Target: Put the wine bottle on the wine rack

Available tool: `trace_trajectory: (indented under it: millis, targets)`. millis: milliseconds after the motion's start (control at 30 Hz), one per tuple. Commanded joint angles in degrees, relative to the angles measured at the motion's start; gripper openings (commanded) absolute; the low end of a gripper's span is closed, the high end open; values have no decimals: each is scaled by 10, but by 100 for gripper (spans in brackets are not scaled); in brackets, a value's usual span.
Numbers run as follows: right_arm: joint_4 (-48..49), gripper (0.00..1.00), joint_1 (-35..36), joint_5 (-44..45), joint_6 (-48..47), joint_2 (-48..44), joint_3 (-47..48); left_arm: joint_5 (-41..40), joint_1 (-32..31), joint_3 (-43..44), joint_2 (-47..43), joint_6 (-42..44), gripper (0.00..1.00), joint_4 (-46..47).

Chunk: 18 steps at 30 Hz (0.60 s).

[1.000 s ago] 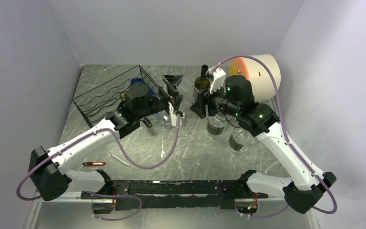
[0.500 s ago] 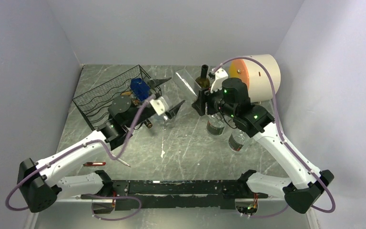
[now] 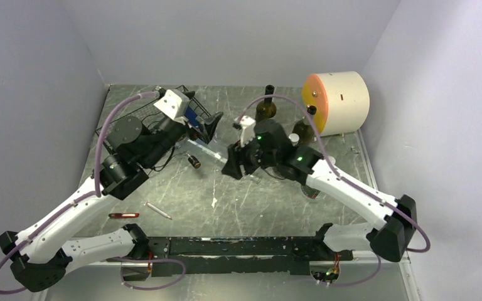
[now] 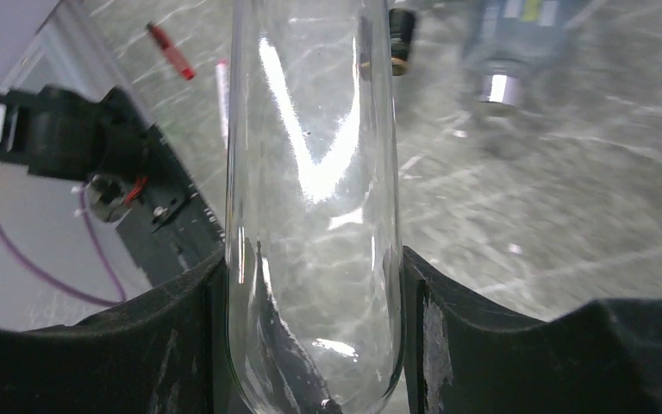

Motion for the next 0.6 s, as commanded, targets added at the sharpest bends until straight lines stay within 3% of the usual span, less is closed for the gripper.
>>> trace_trajectory:
  millis: [0,267,567]
  targets:
    - [106,0,67,-5,26,43,1,-23,-2,53,-5,5,99,-102]
    - [205,0,147,48,71,166,9,-64,-2,78,-11,-6,99,-160]
    - [243,0,196,150,61,292,62,-70,-2,72,-46,5,99,-190]
